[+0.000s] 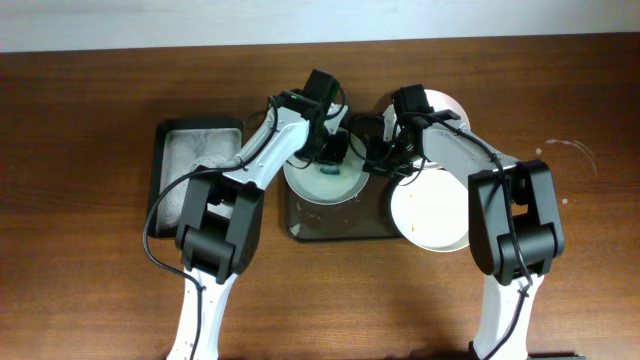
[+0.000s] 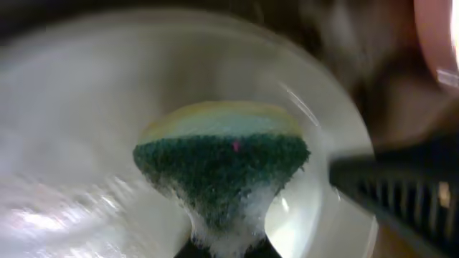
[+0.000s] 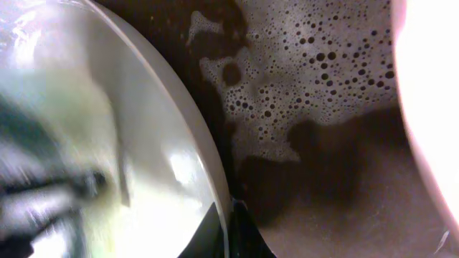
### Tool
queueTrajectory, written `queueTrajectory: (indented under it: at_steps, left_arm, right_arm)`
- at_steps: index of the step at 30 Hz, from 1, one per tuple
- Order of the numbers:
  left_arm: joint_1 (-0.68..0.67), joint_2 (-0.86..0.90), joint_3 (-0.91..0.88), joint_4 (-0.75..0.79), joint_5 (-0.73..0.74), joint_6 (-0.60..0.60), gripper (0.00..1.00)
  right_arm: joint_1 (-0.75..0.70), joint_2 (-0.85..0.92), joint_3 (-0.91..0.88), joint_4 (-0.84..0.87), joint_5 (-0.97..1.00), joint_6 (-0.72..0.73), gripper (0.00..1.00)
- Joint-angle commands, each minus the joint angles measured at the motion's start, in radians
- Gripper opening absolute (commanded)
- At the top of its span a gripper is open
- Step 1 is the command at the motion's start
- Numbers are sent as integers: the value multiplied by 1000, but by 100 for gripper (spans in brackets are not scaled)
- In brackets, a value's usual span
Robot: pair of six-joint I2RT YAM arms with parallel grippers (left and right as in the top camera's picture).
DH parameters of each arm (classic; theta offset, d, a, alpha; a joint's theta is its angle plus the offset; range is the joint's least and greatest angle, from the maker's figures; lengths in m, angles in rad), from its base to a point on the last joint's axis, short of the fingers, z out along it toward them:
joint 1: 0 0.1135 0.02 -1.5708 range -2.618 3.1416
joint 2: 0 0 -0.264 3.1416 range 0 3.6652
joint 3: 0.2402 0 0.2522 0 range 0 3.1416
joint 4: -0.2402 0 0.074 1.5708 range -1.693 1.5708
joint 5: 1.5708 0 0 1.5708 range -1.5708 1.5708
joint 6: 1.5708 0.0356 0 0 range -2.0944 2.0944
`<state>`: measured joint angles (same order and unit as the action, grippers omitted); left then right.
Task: Clean dirty plates on tray and stack at the side
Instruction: 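Scrub the plate surface with the sponge in left gripper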
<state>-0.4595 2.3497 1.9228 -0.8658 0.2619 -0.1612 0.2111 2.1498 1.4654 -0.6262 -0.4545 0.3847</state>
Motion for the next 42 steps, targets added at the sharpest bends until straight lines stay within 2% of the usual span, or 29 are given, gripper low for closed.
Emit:
queueTrajectory:
  at_steps: [1,9,12,17,20,24,28,34,42]
  left_arm:
    - [-2,14,2,60,-153,-33,1]
    - [0,14,-13,69,-438,-101,1]
    - [0,14,-27,61,-499,-101,1]
    - [-10,14,-30,-14,-478,-134,1]
    - [-10,14,-30,-109,-391,-133,1]
    - [-10,14,-30,-204,-253,-48,1]
    - [-22,14,-30,-253,-203,-20,1]
    - [-19,14,-30,-171,-217,-29,1]
    - [-19,14,-62,32,-497,-188,1]
  right_arm:
    - [5,18,-22,-6,2,-11,4]
    - [5,18,-22,-6,2,-11,4]
    - [5,18,-22,-6,2,-11,4]
    - [5,18,-22,-5,2,-11,4]
    - [5,18,-22,-5,2,-11,4]
    - [5,18,-22,-5,2,-11,4]
    - [5,18,-22,-5,2,-11,4]
    - [5,18,-22,-5,2,-11,4]
    - [5,18,-22,-5,2,-13,4]
